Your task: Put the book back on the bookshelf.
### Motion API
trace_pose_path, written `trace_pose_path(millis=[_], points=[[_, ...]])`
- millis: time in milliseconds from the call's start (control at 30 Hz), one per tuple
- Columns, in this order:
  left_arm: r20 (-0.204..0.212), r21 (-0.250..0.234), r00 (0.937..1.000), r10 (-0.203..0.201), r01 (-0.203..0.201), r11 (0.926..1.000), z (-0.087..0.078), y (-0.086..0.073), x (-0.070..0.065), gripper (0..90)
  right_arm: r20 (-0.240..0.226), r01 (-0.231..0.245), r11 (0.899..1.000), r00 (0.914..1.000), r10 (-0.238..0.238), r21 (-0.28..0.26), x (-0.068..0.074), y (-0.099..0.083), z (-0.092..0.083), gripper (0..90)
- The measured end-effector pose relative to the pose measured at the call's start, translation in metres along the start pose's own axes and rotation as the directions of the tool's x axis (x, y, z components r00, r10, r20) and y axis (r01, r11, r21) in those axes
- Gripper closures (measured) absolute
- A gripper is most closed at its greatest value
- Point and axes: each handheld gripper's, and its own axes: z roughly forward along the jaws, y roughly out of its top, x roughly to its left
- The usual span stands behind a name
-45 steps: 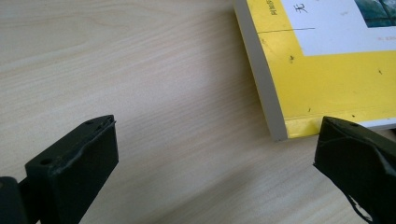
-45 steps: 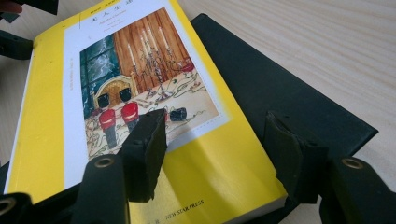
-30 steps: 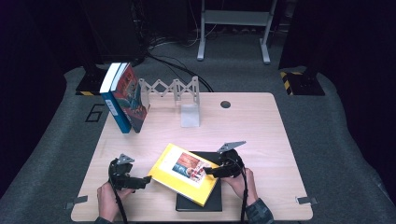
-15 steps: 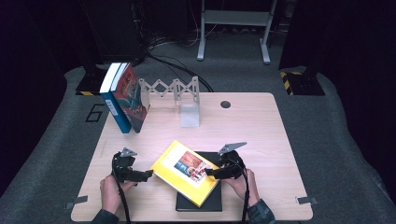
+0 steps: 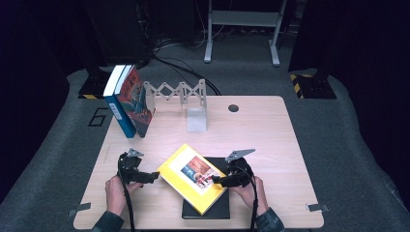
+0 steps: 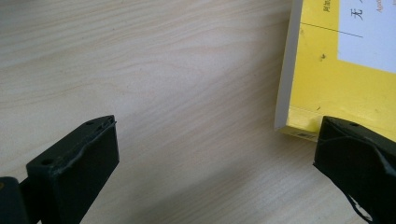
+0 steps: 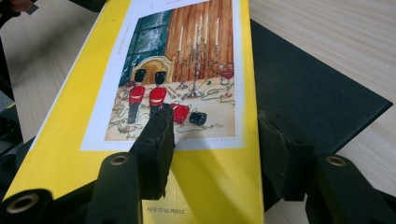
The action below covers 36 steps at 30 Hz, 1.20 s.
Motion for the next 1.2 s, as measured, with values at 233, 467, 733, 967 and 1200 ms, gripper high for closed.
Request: trace_pose_path(millis=[233, 467, 733, 967, 1200], points=[[-0.004, 0.021, 0.9998, 0.020, -0.020, 0.9996, 0.003, 0.007, 0.003, 0.0, -0.004, -0.006, 1.000, 1.0000, 0.006, 0.004, 0.003, -0.002, -0.001, 47.3], [-0.005, 0.027, 0.9998, 0.022, -0.021, 0.9994, 0.006, 0.012, 0.006, 0.0, -0.005, -0.004, 1.000, 1.0000, 0.004, 0.000, 0.004, -0.003, -0.001, 47.2], [0.004, 0.028, 1.0000, 0.007, -0.007, 0.9996, 0.010, 0.017, 0.008, 0.0, -0.019, -0.022, 1.000, 0.9996, 0.022, -0.001, 0.005, -0.006, -0.002, 47.4], [0.014, 0.023, 0.9999, -0.010, 0.010, 0.9997, 0.016, 0.024, 0.011, 0.0, -0.041, -0.026, 1.000, 0.9989, 0.025, -0.004, 0.003, -0.009, -0.003, 47.8], [0.010, 0.020, 0.9998, -0.017, 0.017, 0.9997, 0.021, 0.031, 0.012, 0.0, -0.053, -0.033, 0.999, 0.9981, 0.033, -0.007, 0.004, -0.011, -0.004, 48.4]])
